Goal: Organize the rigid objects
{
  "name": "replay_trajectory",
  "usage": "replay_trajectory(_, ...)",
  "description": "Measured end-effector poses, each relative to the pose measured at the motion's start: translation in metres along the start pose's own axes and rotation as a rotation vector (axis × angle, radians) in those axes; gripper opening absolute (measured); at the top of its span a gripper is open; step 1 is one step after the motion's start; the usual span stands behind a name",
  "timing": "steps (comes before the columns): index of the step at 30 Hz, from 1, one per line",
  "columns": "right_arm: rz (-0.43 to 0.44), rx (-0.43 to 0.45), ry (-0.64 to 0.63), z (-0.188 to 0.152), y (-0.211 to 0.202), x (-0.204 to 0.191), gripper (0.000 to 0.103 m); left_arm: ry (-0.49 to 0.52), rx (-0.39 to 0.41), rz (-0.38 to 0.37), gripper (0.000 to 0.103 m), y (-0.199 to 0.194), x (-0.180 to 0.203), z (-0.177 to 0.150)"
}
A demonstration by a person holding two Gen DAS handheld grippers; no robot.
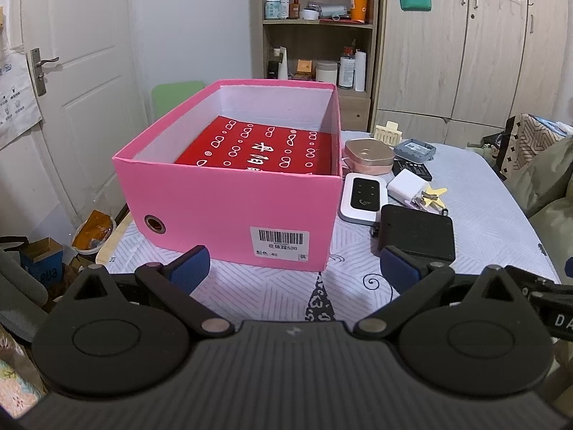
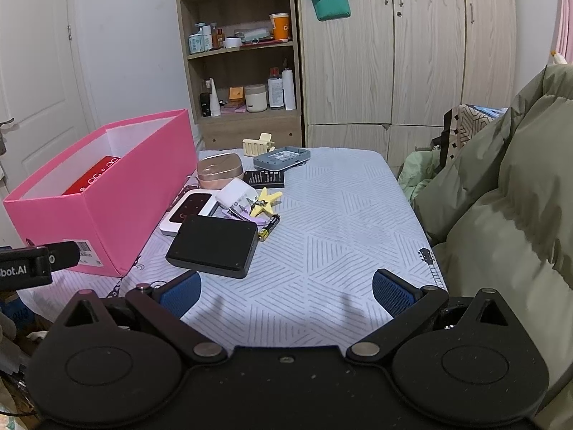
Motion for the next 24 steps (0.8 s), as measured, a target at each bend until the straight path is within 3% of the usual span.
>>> replay_trajectory(8, 0.071, 0.046, -0.001, 0.005, 0.000, -0.001, 0.103, 0.023, -0.031, -0.113, 0.103, 0.001, -0.001, 0.014)
replay_trajectory(14, 0.294, 0.220, -0.025, 0.017, -0.002, -0.003, 0.103, 0.107, -0.051, -0.253, 0.103, 0.000, -0.003, 0.036)
replay_trajectory(17, 0.372, 0.193, 0.002, 0.025, 0.011, 0.000, 0.103, 0.140, -0.091, -0.354, 0.103, 0.002, -0.005, 0.047)
replay_trajectory(20, 0.445, 0.120, -0.019, 0.031, 0.027, -0.003, 0.103, 0.072, -0.172, -0.463, 0.103, 0.011, -0.017, 0.056)
replay_trajectory(22, 0.463, 0.090, -0.056, 0.033, 0.035, -0.007, 0.103, 0.085, -0.197, -0.469, 0.102, 0.018, -0.024, 0.059)
replay_trajectory(24, 0.471, 0.062, -0.108, 0.033, 0.043, -0.013, 0.103, 0.142, -0.171, -0.424, 0.102, 0.022, -0.031, 0.063)
Point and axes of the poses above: each gripper's, at about its wrist camera, not at the fingertips, and y roughly the way its jaws point, x to its right, z to its top, the point moved 4 cm from there along y, roughly the way its jaws point, and after that the axes turned 12 degrees about x, right-handed, at the moved point
